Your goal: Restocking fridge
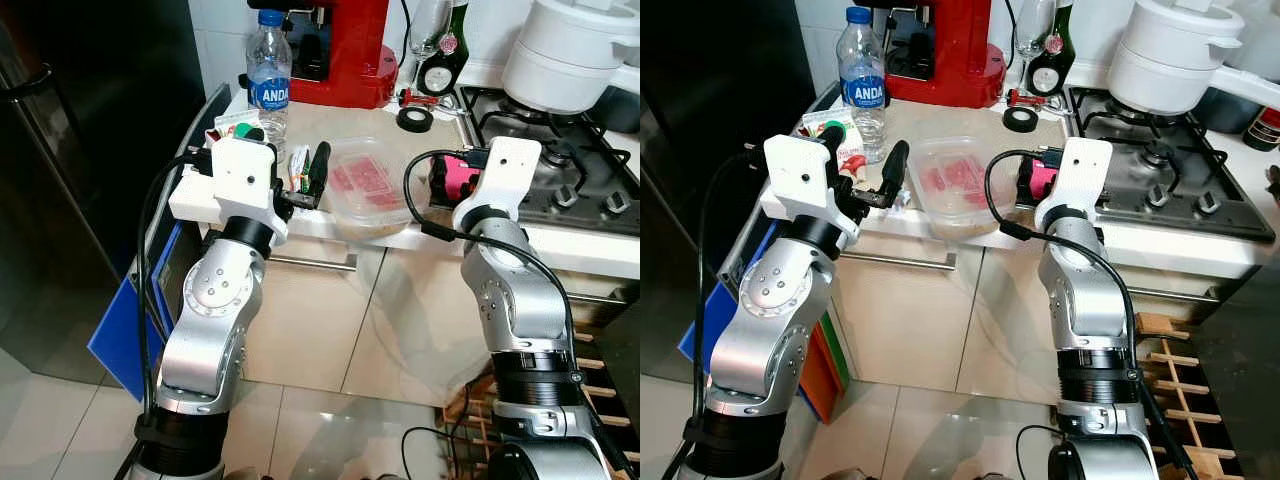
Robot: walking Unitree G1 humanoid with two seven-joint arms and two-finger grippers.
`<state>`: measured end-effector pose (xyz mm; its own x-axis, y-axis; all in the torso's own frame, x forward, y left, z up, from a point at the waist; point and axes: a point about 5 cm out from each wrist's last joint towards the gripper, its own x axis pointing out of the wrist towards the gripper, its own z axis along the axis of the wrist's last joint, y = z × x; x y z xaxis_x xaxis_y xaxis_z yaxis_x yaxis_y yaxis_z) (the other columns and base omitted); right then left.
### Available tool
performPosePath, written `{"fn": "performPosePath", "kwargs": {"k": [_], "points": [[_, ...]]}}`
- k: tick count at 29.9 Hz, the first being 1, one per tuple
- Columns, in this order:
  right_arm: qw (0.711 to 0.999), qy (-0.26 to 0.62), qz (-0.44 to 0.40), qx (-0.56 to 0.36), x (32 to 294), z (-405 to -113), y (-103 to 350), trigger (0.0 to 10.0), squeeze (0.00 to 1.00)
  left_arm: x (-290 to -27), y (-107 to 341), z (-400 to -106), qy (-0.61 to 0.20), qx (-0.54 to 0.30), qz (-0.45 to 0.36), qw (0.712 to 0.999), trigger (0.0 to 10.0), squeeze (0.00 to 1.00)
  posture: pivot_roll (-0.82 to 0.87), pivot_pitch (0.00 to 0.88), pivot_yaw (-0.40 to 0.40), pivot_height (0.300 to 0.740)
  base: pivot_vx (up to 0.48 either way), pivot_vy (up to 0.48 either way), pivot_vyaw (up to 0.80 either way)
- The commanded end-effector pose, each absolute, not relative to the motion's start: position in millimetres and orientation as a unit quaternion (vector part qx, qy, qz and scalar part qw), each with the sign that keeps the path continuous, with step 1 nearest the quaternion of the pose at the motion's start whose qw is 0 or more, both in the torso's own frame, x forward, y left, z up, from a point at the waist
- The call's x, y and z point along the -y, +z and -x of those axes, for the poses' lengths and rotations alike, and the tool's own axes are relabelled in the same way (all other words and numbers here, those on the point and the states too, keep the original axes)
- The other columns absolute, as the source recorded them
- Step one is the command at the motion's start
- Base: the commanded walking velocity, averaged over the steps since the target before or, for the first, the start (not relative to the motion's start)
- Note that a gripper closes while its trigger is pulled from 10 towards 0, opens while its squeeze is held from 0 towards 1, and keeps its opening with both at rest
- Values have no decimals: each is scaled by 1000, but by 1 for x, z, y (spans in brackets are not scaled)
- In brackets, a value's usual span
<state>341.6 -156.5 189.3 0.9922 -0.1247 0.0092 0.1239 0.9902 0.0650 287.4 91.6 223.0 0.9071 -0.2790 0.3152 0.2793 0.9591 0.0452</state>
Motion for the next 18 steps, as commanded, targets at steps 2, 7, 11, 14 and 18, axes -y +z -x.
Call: {"fn": "performPosePath", "kwargs": {"k": [2, 7, 11, 14, 18], "points": [[997, -68, -37, -14, 160, -344, 186, 10000, 31, -88, 222, -285, -157, 154, 2, 976, 10000, 0, 39, 0, -44, 740, 0, 0, 0], [996, -65, -44, -29, 159, -344, 182, 10000, 31, -86, 214, -282, -182, 138, -17, 973, 10000, 0, 40, 0, -43, 740, 0, 0, 0], [996, -64, -50, -43, 159, -344, 178, 10000, 31, -82, 205, -279, -214, 116, -37, 969, 10000, 0, 41, 0, -43, 740, 0, 0, 0], [996, -61, -52, -49, 159, -344, 176, 10000, 35, -80, 202, -278, -226, 102, -39, 968, 10000, 0, 43, 0, -44, 740, 0, 0, 0], [995, -57, -54, -57, 157, -345, 175, 10000, 31, -78, 195, -275, -250, 73, -36, 965, 10000, 0, 49, 0, -49, 740, 0, 0, 0]]}}
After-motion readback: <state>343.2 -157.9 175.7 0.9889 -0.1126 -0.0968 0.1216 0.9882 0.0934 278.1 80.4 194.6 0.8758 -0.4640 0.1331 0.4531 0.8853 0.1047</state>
